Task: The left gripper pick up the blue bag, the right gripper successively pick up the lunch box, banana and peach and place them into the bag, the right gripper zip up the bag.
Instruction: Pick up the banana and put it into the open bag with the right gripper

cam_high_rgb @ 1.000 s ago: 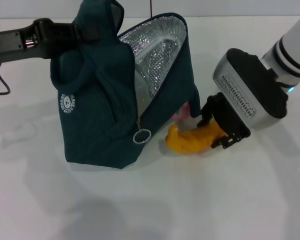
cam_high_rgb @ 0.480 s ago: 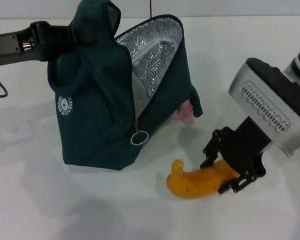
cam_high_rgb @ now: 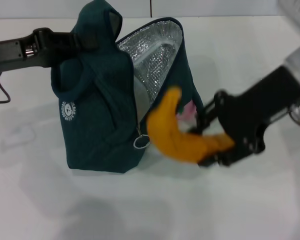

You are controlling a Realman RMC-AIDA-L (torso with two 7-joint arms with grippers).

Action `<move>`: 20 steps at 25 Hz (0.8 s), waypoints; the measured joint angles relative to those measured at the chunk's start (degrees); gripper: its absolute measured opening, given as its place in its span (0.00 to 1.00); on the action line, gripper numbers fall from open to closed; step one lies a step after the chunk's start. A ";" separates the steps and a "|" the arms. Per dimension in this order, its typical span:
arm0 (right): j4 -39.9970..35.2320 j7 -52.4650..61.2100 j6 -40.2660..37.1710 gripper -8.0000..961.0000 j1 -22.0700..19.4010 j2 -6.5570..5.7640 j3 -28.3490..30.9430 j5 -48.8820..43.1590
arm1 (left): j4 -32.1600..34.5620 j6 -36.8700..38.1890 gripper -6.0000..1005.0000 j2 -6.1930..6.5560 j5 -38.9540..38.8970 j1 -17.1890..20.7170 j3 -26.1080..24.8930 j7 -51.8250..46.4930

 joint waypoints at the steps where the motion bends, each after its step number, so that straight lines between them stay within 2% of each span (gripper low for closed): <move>1: 0.07 1.09 -0.21 0.53 0.04 -0.03 1.33 0.77 | -0.18 0.01 0.05 0.02 0.02 -0.01 0.00 0.18; 5: 1.36 7.80 -0.58 0.53 0.01 -0.09 8.75 6.51 | -0.37 0.11 0.05 0.14 0.06 0.13 0.00 0.85; 9: 8.22 11.85 -0.36 0.53 0.43 -0.62 14.50 16.16 | -0.37 0.15 0.05 0.16 0.22 0.98 0.00 1.54; 14: 18.10 12.18 4.55 0.53 -0.27 -0.55 17.73 25.82 | -0.37 0.21 0.05 0.16 0.30 1.82 0.55 2.65; 20: 29.74 5.79 12.80 0.53 -0.27 0.05 17.23 33.52 | -1.55 0.18 0.05 0.20 0.96 1.99 0.70 4.04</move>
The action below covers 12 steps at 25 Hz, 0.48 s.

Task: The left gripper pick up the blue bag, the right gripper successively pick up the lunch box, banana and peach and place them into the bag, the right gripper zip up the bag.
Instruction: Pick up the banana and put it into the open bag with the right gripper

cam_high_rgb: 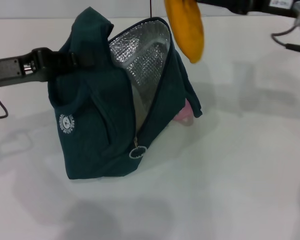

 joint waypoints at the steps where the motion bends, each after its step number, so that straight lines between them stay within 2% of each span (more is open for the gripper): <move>1: 2.24 -2.05 0.89 0.53 0.32 0.14 -0.02 0.96 | -0.54 -0.04 0.05 0.09 0.01 -0.10 0.00 0.24; 5: 6.18 -8.47 4.13 0.53 1.36 0.58 -1.55 3.83 | -1.59 -0.11 0.05 0.24 0.03 -0.36 0.01 0.81; 12: 6.73 -16.99 16.11 0.53 1.79 0.61 -12.95 11.93 | -1.65 -0.17 0.05 0.35 0.07 -0.32 -0.07 1.02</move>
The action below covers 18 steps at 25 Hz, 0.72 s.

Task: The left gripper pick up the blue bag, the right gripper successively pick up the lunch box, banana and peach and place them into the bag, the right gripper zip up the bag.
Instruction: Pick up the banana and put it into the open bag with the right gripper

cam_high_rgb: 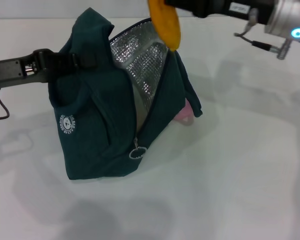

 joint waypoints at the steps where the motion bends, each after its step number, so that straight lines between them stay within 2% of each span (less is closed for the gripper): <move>1: 0.01 -0.93 1.58 0.53 0.06 0.00 -1.54 1.01 | 0.00 0.00 0.05 0.00 0.00 -0.01 -0.01 0.02; 9: 0.07 -8.30 10.36 0.53 0.28 -0.01 -15.56 12.07 | -0.05 -0.10 0.05 0.03 -0.16 -0.11 0.04 0.07; 18: 0.32 -12.58 13.15 0.53 0.32 -0.01 -21.96 19.11 | -0.06 -0.10 0.05 0.03 -0.29 -0.26 -0.09 0.10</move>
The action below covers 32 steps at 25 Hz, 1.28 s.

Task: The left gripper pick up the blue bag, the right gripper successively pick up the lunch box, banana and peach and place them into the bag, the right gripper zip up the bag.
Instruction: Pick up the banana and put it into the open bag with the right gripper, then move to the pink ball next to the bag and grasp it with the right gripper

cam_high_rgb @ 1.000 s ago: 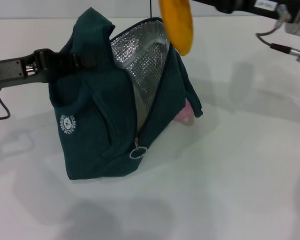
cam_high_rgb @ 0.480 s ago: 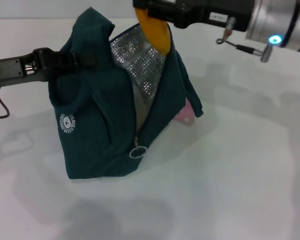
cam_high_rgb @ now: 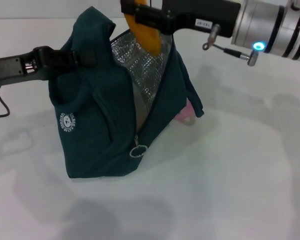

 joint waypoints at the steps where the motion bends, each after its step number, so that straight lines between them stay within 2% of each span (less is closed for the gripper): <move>1: 0.06 -0.01 0.50 0.53 -0.03 0.00 -0.65 0.11 | 0.00 0.00 0.05 0.00 -0.01 -0.02 -0.03 0.02; 7: 0.57 -0.40 3.11 0.53 -0.63 0.00 -3.60 -0.21 | 0.02 0.00 0.05 0.00 -0.06 -0.03 -0.22 0.09; 15: 0.17 -1.20 3.09 0.55 -1.59 0.00 -3.88 -0.36 | 0.02 -0.09 0.05 0.00 -0.07 -0.03 -0.31 0.08; 21: 0.02 -0.98 2.94 0.74 -1.67 -0.12 -3.95 -0.37 | 0.03 -0.42 0.05 0.00 -0.08 -0.03 -0.31 0.08; 26: -0.50 -0.98 2.76 0.83 -2.02 -0.33 -4.01 -0.40 | 0.03 -0.79 0.05 0.00 -0.08 -0.02 -0.34 0.08; 28: -2.26 -1.11 2.70 0.86 -3.13 -0.46 -4.02 -0.42 | 0.03 -0.79 0.05 0.00 -0.08 0.10 -0.42 0.08; 32: -9.94 -1.08 2.98 0.92 -8.61 -0.87 -3.37 -1.40 | 0.03 -0.89 0.05 -0.01 -0.57 0.65 -0.58 0.08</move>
